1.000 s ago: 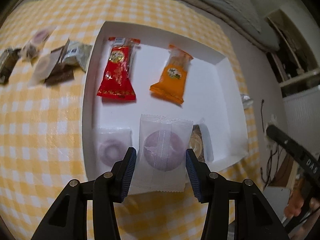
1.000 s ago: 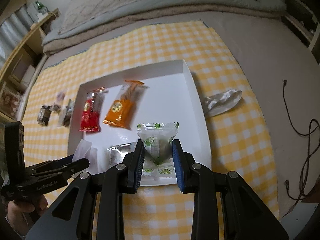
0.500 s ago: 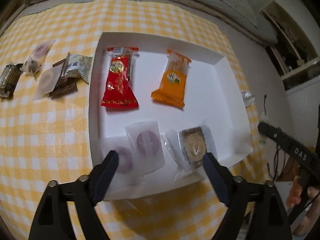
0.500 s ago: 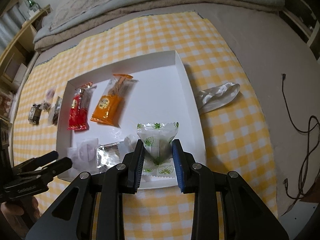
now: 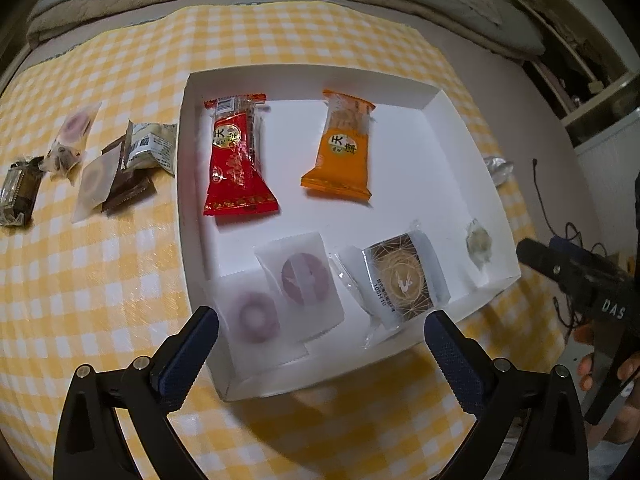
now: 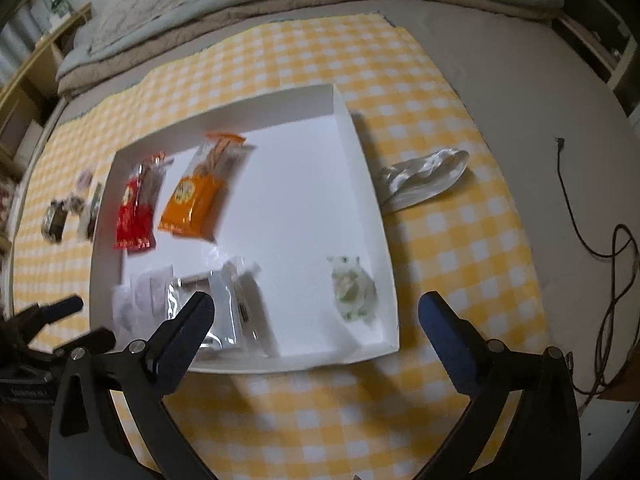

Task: Organize snacks
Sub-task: 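Open both tools to drop the two packs into the tray, then move both tools back over the remaining snacks on the cloth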

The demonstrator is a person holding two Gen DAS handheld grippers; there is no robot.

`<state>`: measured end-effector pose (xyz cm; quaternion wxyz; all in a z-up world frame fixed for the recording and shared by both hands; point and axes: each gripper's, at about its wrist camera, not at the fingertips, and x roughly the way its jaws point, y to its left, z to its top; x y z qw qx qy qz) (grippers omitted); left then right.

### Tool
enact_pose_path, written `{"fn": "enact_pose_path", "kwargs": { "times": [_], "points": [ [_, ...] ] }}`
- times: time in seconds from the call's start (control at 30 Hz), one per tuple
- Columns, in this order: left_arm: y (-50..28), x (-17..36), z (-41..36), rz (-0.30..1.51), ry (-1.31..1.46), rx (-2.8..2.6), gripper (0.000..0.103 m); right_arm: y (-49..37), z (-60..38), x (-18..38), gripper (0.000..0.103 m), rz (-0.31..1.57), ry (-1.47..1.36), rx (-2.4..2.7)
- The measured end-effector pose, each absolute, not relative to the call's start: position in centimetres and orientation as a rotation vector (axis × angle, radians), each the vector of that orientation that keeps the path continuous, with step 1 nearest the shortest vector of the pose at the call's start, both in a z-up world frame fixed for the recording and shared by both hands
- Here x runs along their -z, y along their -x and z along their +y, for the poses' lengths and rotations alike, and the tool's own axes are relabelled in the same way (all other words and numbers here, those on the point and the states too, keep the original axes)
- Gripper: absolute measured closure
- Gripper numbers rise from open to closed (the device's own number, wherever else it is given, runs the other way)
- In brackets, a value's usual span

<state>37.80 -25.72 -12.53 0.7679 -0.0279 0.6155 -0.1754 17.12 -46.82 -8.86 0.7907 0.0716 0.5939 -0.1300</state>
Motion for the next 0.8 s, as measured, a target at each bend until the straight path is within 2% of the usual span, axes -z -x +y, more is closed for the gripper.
{"fn": "enact_pose_path", "kwargs": {
  "times": [0.8],
  "points": [
    [-37.9,10.4,-23.5,1.299,0.028,0.379,0.0,-15.3,-45.3,8.0,0.0,1.262,-0.137,0.284]
  ]
}}
